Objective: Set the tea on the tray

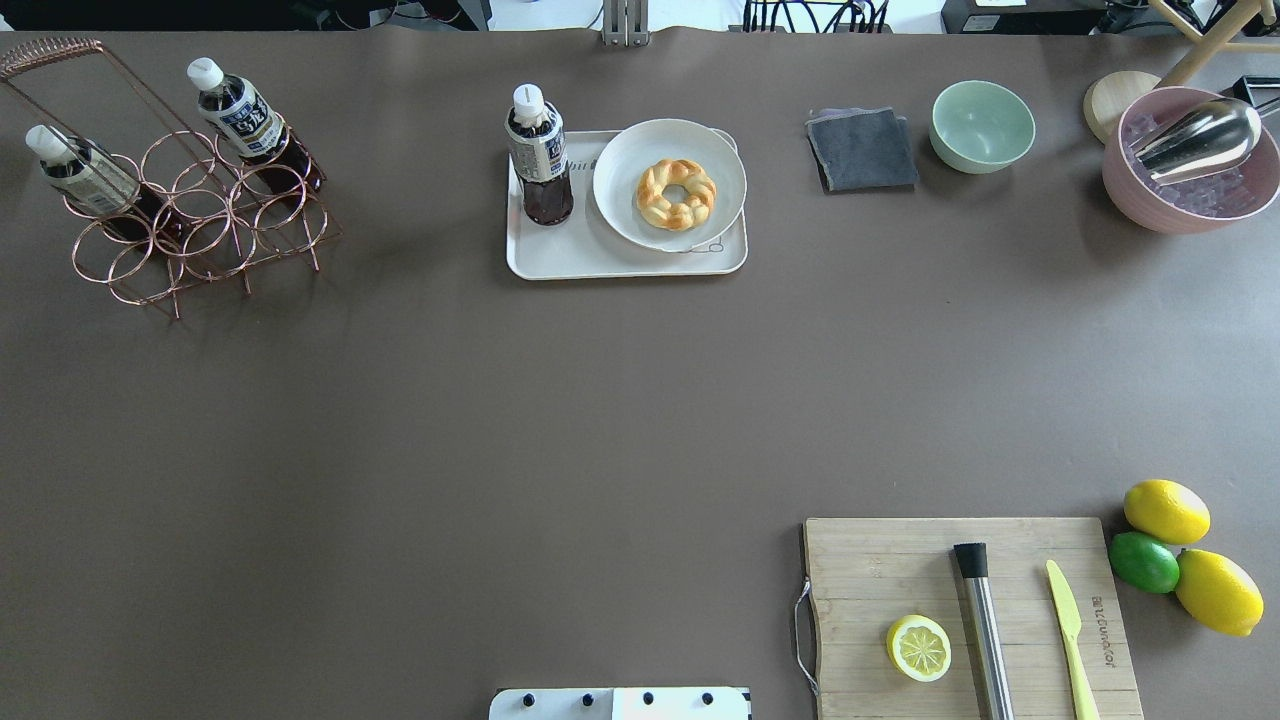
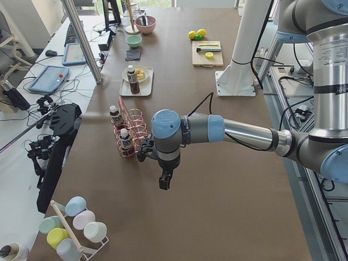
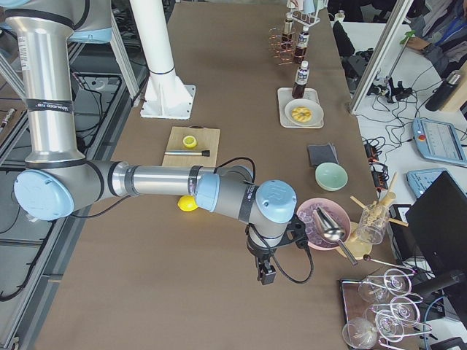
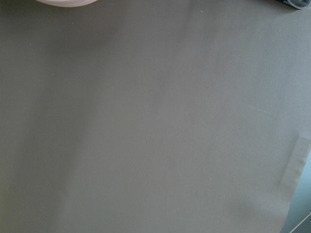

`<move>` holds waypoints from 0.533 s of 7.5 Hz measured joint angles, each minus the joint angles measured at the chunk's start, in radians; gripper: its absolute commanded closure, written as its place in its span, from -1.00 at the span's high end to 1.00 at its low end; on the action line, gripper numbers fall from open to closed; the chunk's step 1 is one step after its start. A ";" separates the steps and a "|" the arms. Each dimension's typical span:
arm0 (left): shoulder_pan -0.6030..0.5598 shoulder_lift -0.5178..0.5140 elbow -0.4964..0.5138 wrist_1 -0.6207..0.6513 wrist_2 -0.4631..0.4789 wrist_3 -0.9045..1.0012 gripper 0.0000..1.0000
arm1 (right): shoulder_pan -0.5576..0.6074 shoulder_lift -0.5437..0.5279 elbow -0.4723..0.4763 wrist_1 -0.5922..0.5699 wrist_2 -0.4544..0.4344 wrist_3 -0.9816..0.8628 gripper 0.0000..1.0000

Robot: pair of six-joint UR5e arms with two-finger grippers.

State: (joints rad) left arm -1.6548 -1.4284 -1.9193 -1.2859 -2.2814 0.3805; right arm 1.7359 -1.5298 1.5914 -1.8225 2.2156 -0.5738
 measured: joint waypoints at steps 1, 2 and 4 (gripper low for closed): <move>0.000 0.001 -0.002 -0.003 0.000 0.000 0.95 | -0.023 0.003 0.000 0.000 0.000 0.011 1.00; 0.000 0.001 0.000 -0.004 -0.001 -0.002 0.95 | -0.046 0.006 0.001 0.000 0.001 0.021 1.00; 0.000 0.005 0.000 -0.021 -0.030 -0.083 0.95 | -0.095 0.011 0.005 0.003 0.004 0.057 1.00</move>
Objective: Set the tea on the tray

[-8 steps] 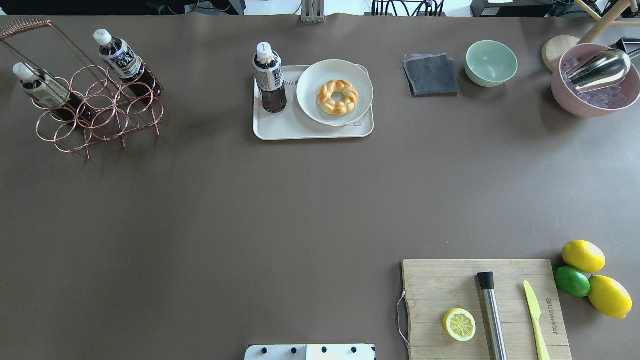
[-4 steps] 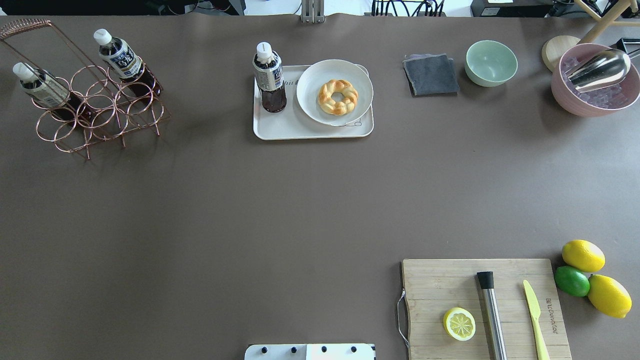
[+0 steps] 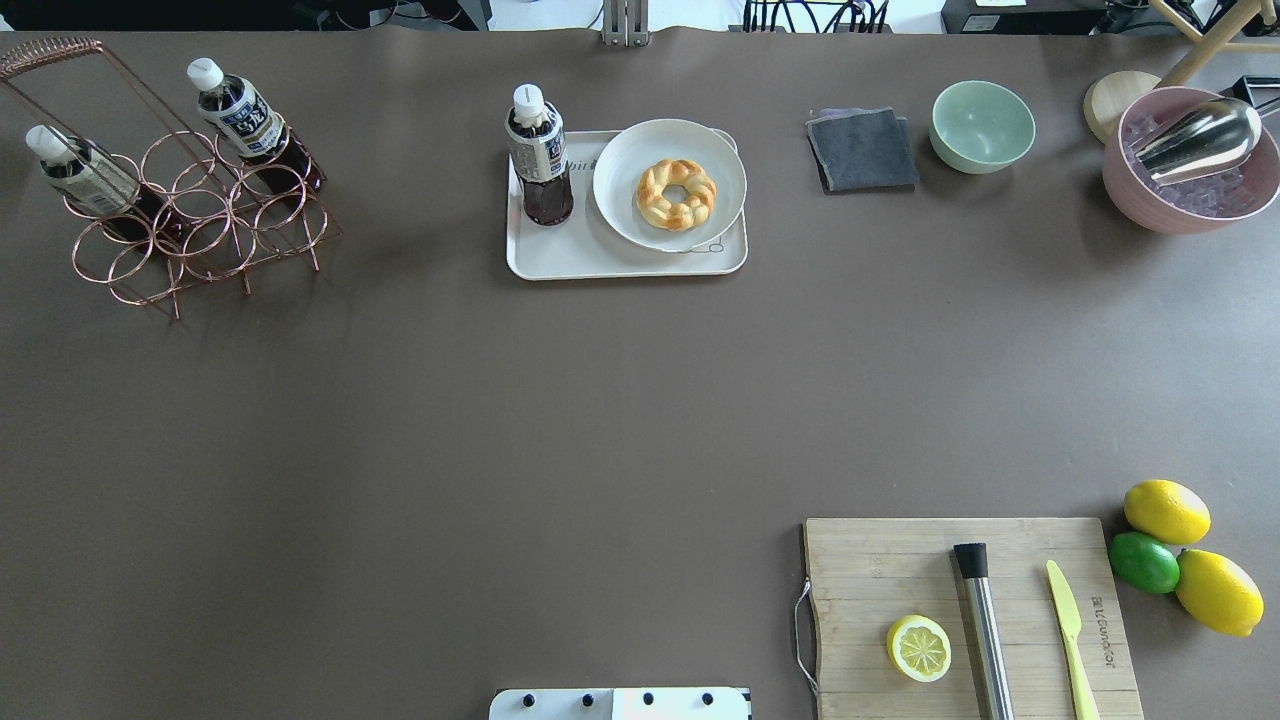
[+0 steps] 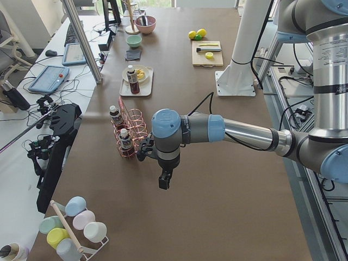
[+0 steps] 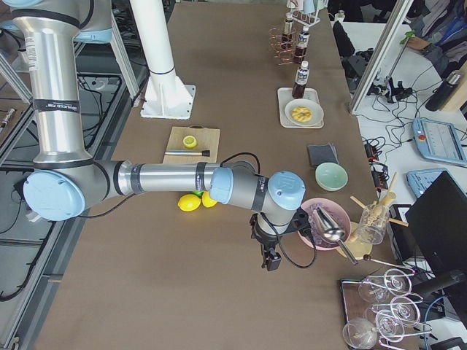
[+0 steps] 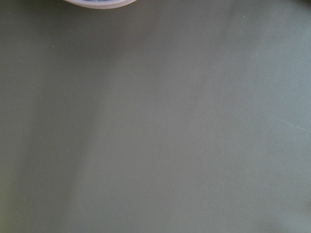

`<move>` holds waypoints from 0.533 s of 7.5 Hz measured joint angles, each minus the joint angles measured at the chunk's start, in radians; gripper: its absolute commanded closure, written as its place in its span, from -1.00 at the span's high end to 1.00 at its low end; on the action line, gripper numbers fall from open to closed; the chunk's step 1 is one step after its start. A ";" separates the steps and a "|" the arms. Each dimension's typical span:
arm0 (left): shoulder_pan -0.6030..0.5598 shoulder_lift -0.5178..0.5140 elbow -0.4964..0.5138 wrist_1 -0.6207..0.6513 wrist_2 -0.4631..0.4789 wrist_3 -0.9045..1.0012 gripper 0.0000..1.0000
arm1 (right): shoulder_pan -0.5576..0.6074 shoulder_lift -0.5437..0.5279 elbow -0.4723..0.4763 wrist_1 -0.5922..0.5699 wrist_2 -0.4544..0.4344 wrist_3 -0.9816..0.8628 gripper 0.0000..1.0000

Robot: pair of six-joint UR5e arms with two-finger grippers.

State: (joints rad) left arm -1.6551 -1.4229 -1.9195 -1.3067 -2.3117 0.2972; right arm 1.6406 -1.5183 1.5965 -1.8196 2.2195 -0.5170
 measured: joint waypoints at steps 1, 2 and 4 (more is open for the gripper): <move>0.000 0.021 0.006 -0.054 -0.037 -0.050 0.95 | -0.014 0.000 -0.001 0.017 0.007 0.012 1.00; 0.000 0.054 0.027 -0.152 -0.062 -0.076 0.95 | -0.020 -0.001 -0.002 0.034 0.034 0.018 1.00; 0.000 0.089 0.067 -0.287 -0.074 -0.093 0.95 | -0.023 -0.003 -0.002 0.045 0.069 0.021 1.00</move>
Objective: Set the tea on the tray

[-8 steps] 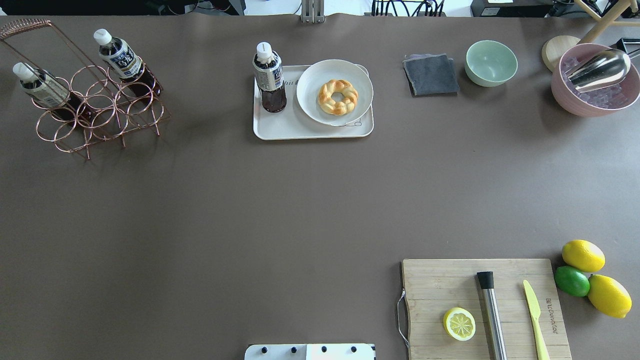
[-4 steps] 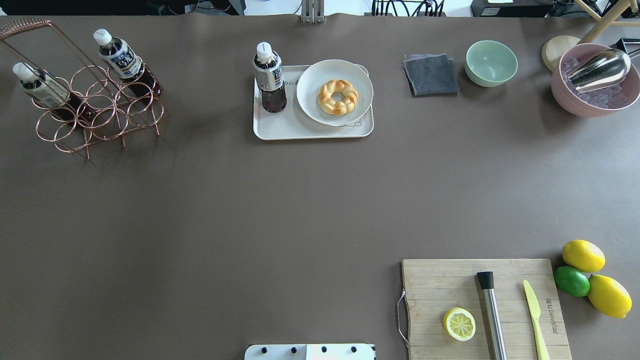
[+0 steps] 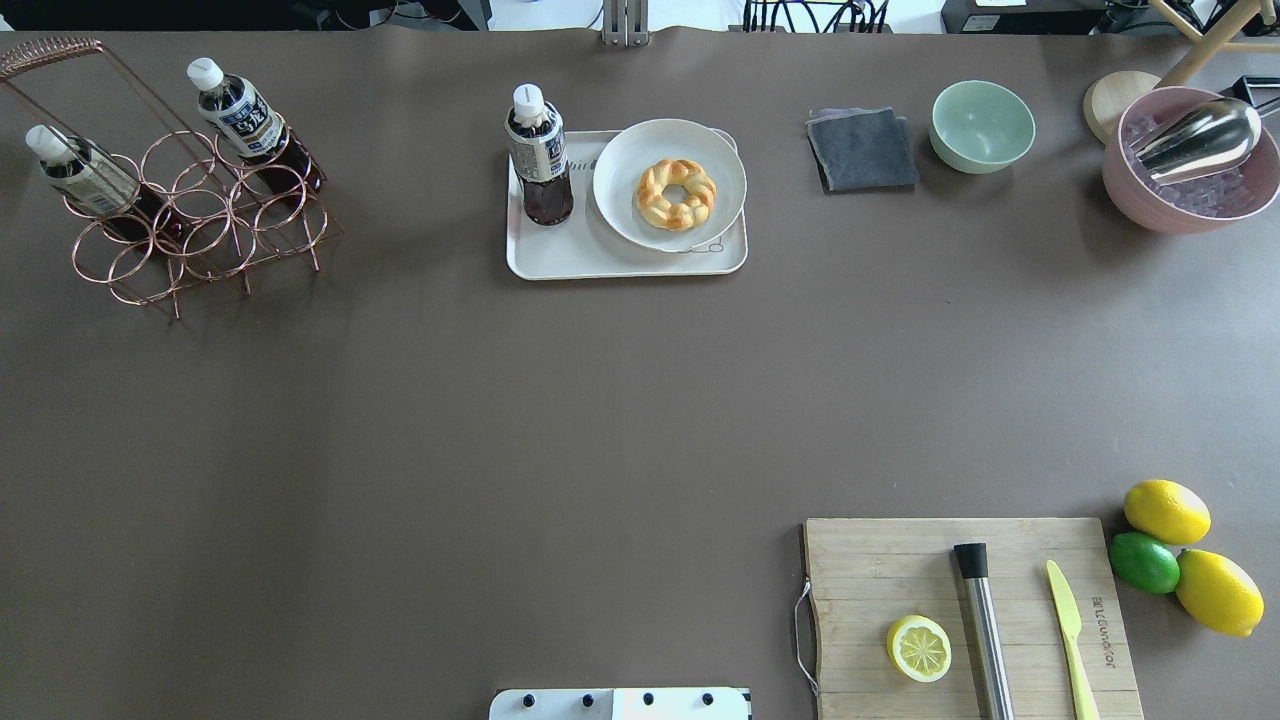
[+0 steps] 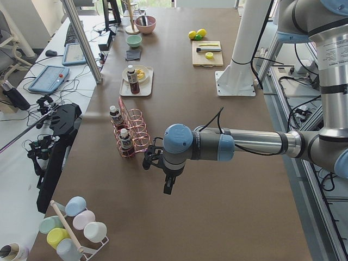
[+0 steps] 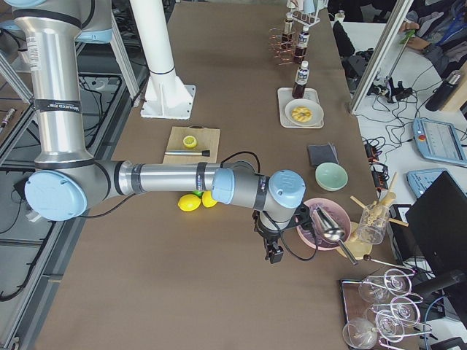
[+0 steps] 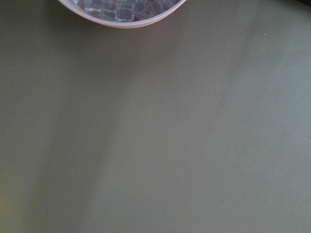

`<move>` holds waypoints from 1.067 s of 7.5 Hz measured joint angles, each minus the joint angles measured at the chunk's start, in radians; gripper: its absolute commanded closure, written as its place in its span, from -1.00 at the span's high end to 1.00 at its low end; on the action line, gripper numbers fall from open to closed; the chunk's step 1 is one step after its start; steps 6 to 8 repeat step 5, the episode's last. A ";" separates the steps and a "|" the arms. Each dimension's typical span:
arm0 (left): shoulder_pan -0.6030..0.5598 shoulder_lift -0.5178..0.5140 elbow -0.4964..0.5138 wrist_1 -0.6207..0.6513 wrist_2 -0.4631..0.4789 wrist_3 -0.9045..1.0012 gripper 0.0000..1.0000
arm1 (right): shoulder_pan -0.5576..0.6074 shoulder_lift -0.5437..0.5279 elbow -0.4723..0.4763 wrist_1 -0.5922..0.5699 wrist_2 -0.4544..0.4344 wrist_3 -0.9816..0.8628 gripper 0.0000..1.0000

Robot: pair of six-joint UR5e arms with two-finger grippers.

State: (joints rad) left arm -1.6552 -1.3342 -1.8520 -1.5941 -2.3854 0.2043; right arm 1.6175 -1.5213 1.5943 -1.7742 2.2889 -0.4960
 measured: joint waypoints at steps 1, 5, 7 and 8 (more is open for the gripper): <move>0.000 0.006 0.006 -0.021 0.001 -0.003 0.95 | 0.000 -0.002 0.003 0.002 0.005 0.000 1.00; 0.000 0.009 0.010 -0.031 0.003 -0.005 0.95 | -0.001 -0.003 0.004 0.001 0.009 0.001 1.00; 0.000 0.009 0.010 -0.031 0.003 -0.005 0.95 | -0.001 -0.003 0.004 0.001 0.009 0.001 1.00; 0.000 0.009 0.010 -0.031 0.003 -0.005 0.95 | -0.001 -0.003 0.004 0.001 0.009 0.001 1.00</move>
